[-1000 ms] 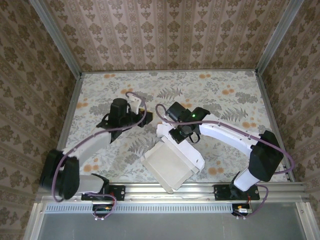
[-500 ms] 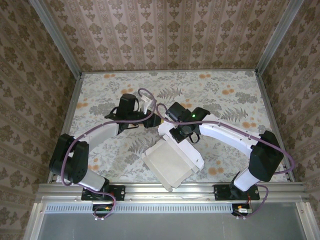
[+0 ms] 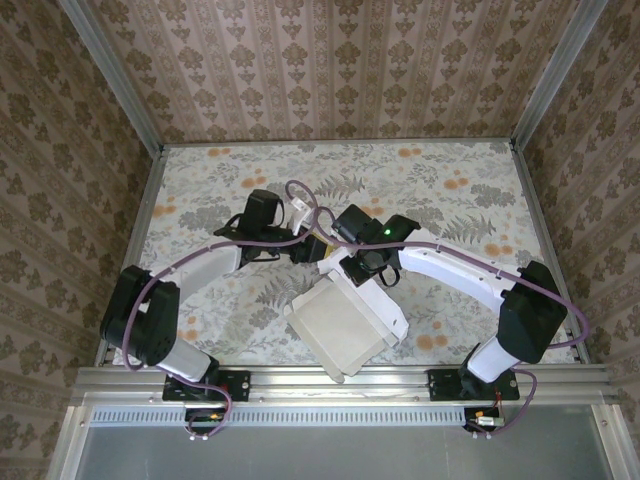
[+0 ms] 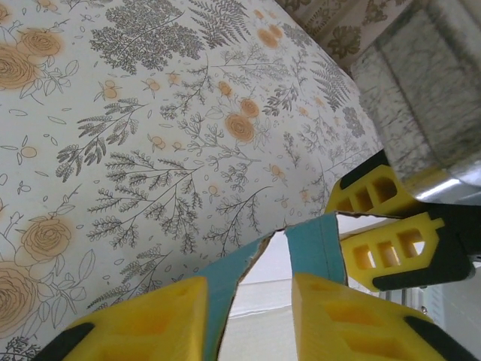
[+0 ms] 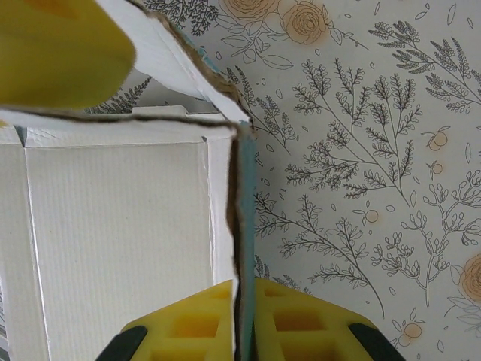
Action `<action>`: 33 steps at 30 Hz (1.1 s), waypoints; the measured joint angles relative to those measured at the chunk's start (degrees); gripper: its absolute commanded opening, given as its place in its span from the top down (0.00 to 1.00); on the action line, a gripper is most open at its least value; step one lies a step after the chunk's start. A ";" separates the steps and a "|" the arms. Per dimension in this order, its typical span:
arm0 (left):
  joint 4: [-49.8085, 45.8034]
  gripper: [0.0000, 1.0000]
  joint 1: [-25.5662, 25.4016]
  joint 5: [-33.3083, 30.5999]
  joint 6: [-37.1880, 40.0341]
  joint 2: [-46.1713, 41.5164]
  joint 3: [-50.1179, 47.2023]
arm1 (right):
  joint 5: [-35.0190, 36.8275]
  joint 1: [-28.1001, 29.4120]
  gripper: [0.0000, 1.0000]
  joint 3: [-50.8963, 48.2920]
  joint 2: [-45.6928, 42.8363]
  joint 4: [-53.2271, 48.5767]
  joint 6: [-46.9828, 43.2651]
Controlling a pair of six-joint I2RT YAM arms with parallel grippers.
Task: Fold the paper box
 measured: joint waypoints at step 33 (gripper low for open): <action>-0.87 1.00 -5.14 -9.38 5.97 -3.54 -3.04 | -12.79 -8.96 0.55 -14.32 -16.74 18.16 9.57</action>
